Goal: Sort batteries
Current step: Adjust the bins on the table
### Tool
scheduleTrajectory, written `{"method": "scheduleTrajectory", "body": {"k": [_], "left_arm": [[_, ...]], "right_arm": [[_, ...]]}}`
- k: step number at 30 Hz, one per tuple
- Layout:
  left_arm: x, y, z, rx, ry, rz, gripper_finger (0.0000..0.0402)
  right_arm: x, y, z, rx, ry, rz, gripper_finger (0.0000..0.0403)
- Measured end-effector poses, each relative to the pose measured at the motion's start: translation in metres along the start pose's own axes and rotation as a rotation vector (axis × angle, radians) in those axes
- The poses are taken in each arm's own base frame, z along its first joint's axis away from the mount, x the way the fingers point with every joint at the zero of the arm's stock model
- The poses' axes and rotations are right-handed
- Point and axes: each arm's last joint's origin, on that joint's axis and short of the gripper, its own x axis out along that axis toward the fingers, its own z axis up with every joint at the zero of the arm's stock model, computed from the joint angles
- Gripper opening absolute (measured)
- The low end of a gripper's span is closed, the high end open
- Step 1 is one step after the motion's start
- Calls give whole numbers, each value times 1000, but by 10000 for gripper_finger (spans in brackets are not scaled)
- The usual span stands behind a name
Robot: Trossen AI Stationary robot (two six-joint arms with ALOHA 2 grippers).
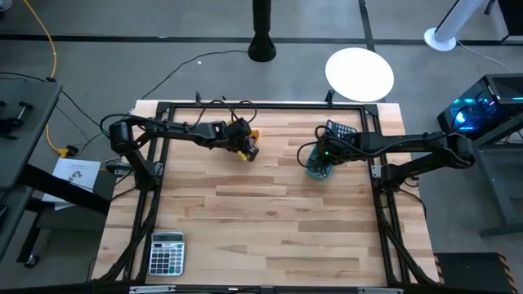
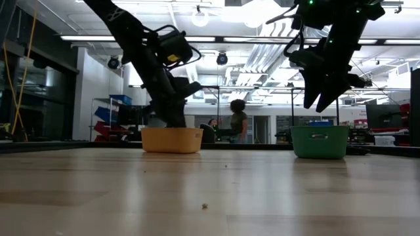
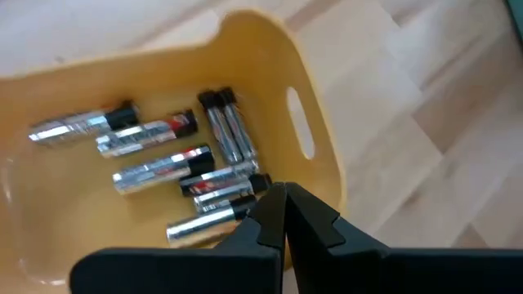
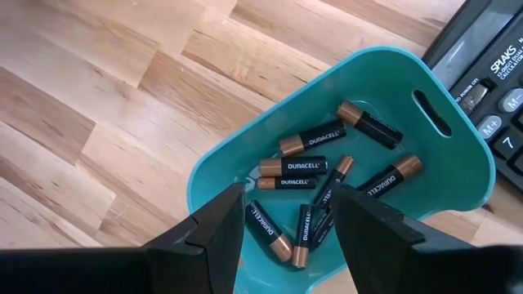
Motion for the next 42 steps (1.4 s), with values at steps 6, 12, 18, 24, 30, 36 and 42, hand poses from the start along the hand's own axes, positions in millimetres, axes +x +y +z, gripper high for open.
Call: {"method": "scheduleTrajectory", "body": {"k": [6, 12, 18, 24, 30, 36, 42], "left_arm": [[-2, -6, -16, 73, 131, -26, 0], [-13, -19, -41, 214, 277, -15, 0], [-36, -33, -59, 348, 343, -28, 0], [-66, -41, -71, 476, 370, -56, 0], [-85, -41, -70, 499, 330, -71, 0], [-107, -35, -59, 492, 194, -37, 0], [-150, -17, -42, 440, -25, 11, 0]], "right_arm": [[0, 0, 0, 1, -4, 4, 177], [0, 0, 0, 1, -4, 4, 177], [0, 1, 1, -13, -12, 13, 177], [0, 3, 2, -8, -24, 28, 177], [0, 4, 3, -4, -32, 40, 177], [0, 6, 1, 1, 48, 111, 177], [-2, 0, -6, -39, 145, 77, 177]]}}
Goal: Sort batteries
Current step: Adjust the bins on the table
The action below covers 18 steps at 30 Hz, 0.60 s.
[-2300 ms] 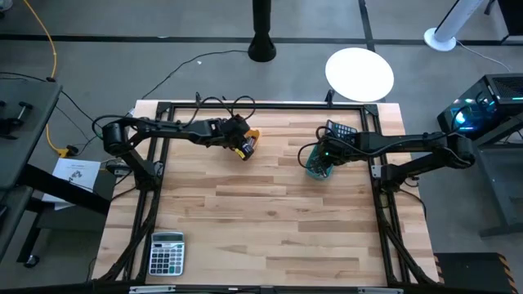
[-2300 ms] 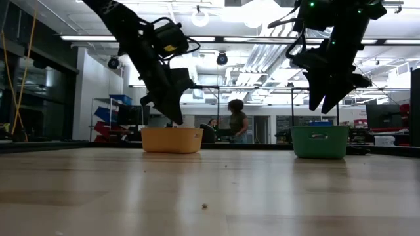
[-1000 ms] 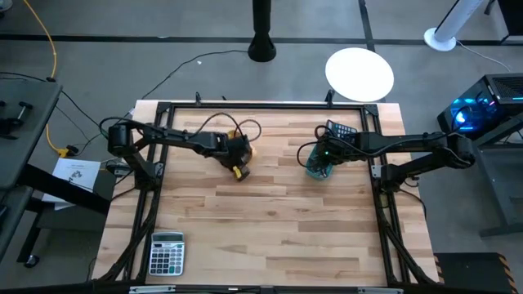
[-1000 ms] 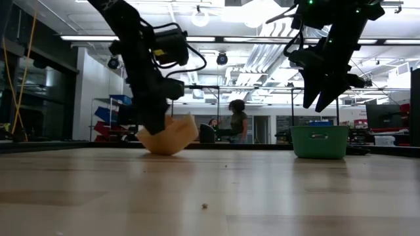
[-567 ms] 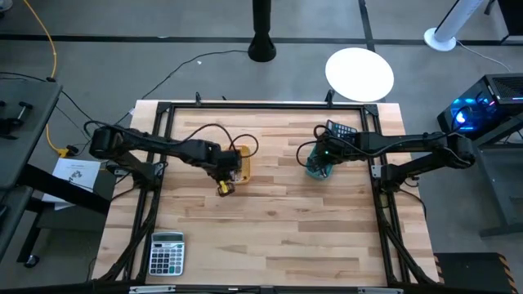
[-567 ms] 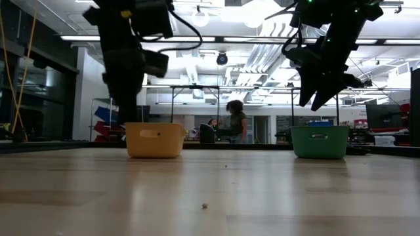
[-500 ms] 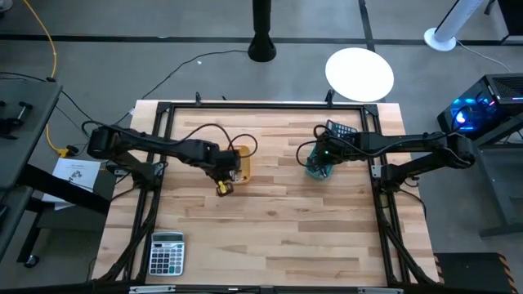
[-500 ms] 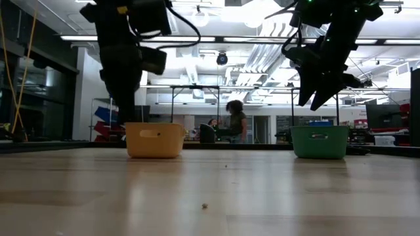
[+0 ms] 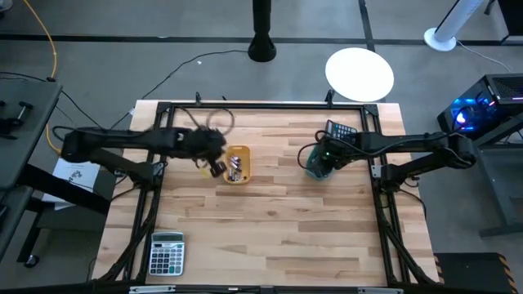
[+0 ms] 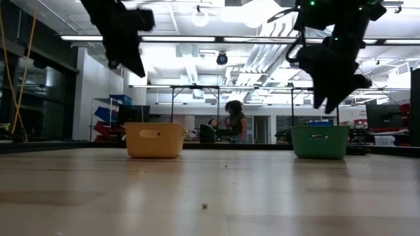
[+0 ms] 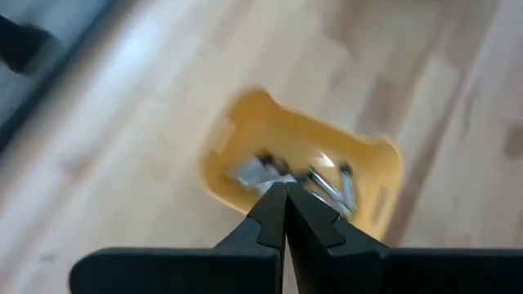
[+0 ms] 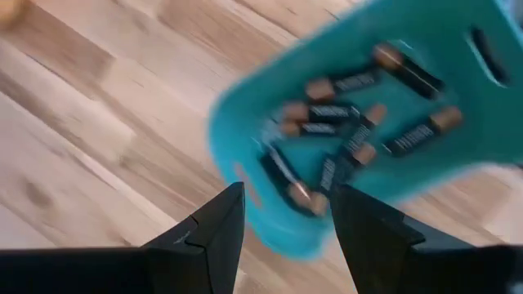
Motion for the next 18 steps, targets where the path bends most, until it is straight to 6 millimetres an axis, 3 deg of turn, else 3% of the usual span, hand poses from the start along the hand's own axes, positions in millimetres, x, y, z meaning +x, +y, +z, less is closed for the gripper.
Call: {"method": "scheduleTrajectory", "body": {"k": [4, 8, 13, 18], "left_arm": [[-26, 16, -3, -23, -132, 81, 0], [-34, 30, -19, -82, -218, 116, 0], [-27, 39, -45, -231, -287, 85, 0], [-11, 42, -73, -323, -238, 98, 0]], "right_arm": [[-7, -9, -8, 12, 45, -114, 176], [-10, -22, -12, 50, 44, -278, 146], [-11, -38, 2, 143, -79, -406, 25], [-9, -60, 20, 257, -122, -509, 8]]}}
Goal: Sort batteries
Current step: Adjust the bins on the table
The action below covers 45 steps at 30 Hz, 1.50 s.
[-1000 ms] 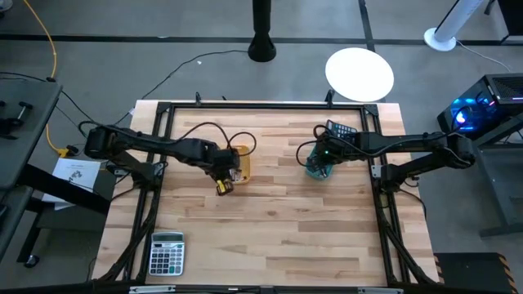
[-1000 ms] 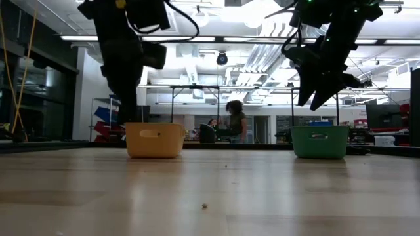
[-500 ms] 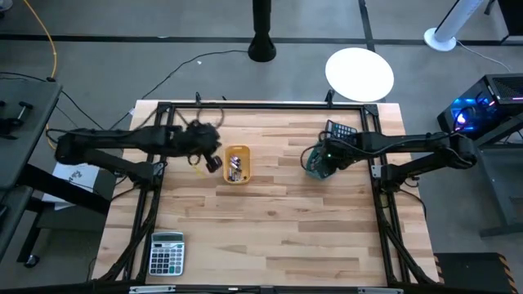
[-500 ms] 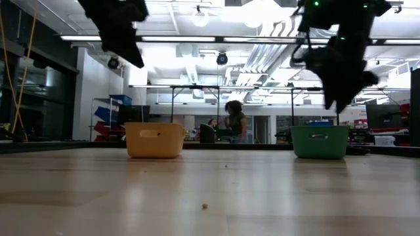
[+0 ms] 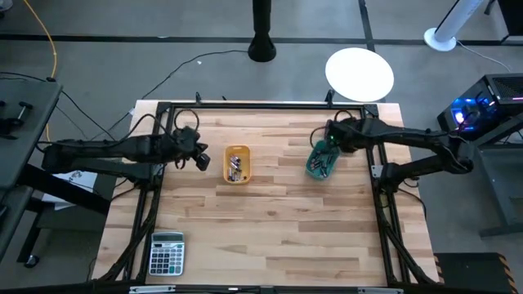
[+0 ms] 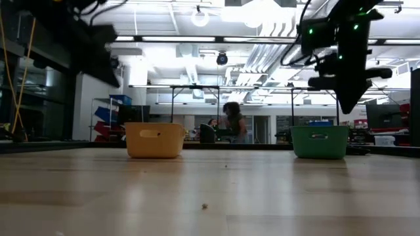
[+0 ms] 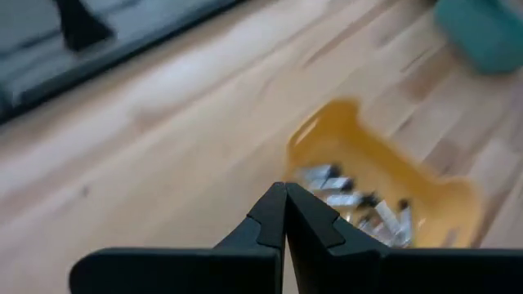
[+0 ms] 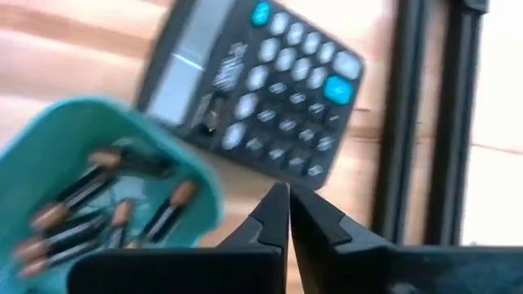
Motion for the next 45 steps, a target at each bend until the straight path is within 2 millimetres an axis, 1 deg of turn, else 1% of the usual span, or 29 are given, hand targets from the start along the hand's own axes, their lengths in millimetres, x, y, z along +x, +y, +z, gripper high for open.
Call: {"method": "scheduleTrajectory", "body": {"k": [2, 5, 10, 13, 17, 19, 23, 28, 31, 34, 37, 39, 42, 45], "left_arm": [[6, 4, -12, -28, 52, 33, 0], [14, 8, -27, -75, 108, 70, 0], [25, 12, -46, -130, 178, 108, 0], [30, 13, -52, -123, 221, 108, 0], [35, 11, -54, -113, 244, 115, 0], [38, 9, -54, -108, 242, 105, 0], [46, 0, -50, -81, 235, 28, 0], [62, -11, -49, -87, 230, -37, 0], [72, -17, -50, -89, 242, -64, 0], [81, -23, -54, -80, 263, -92, 0], [86, -27, -61, -56, 307, -92, 0], [86, -27, -65, -60, 339, -75, 0], [81, -26, -70, -50, 379, -52, 0], [73, -28, -70, -20, 366, -62, 0]], "right_arm": [[7, -2, 7, -5, 14, -25, 2], [19, 2, 14, -31, 68, -21, 2], [38, 15, 18, -81, 142, 4, 1], [47, 22, 17, -106, 182, 13, 0], [52, 30, 14, -134, 208, 21, 0], [51, 34, 13, -127, 205, 60, 0], [48, 48, 13, -85, 172, 167, 0], [40, 67, 9, -11, 125, 304, 0], [33, 79, 6, 32, 86, 389, 0], [28, 88, 4, 23, 52, 454, 0], [23, 86, 3, 8, 46, 405, 0], [17, 82, 4, -12, 47, 350, 0], [12, 76, -1, -85, 92, 272, 0], [9, 75, -10, -146, 139, 253, 0]]}}
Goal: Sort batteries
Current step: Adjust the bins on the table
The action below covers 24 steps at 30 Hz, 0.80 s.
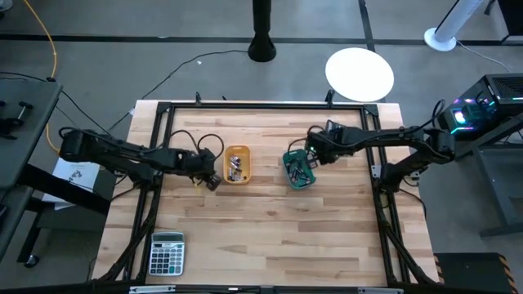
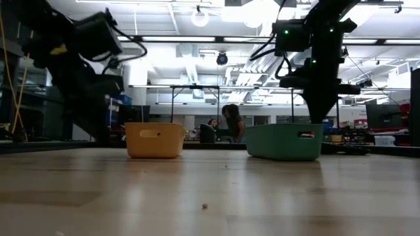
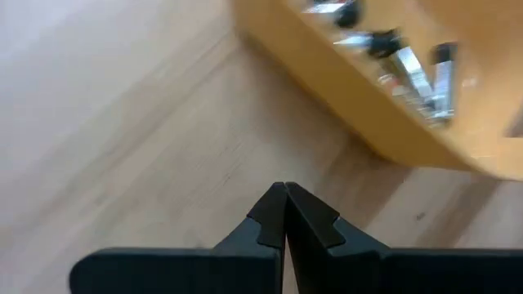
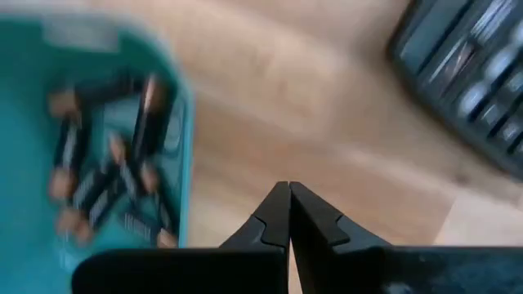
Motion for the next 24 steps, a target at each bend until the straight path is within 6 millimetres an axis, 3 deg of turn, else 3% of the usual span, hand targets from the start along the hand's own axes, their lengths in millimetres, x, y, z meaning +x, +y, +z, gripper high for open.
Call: {"method": "scheduleTrajectory", "body": {"k": [5, 12, 24], "left_arm": [[-10, -5, 2, 125, -99, -4, 0], [-3, 5, 13, 225, -167, 124, 0], [19, -1, 30, 343, -207, -2, 0]], "right_arm": [[5, 8, -24, -50, 85, 40, 0], [10, 21, -49, -16, 80, 105, 0], [23, 31, -52, 109, -9, 266, 0]]}}
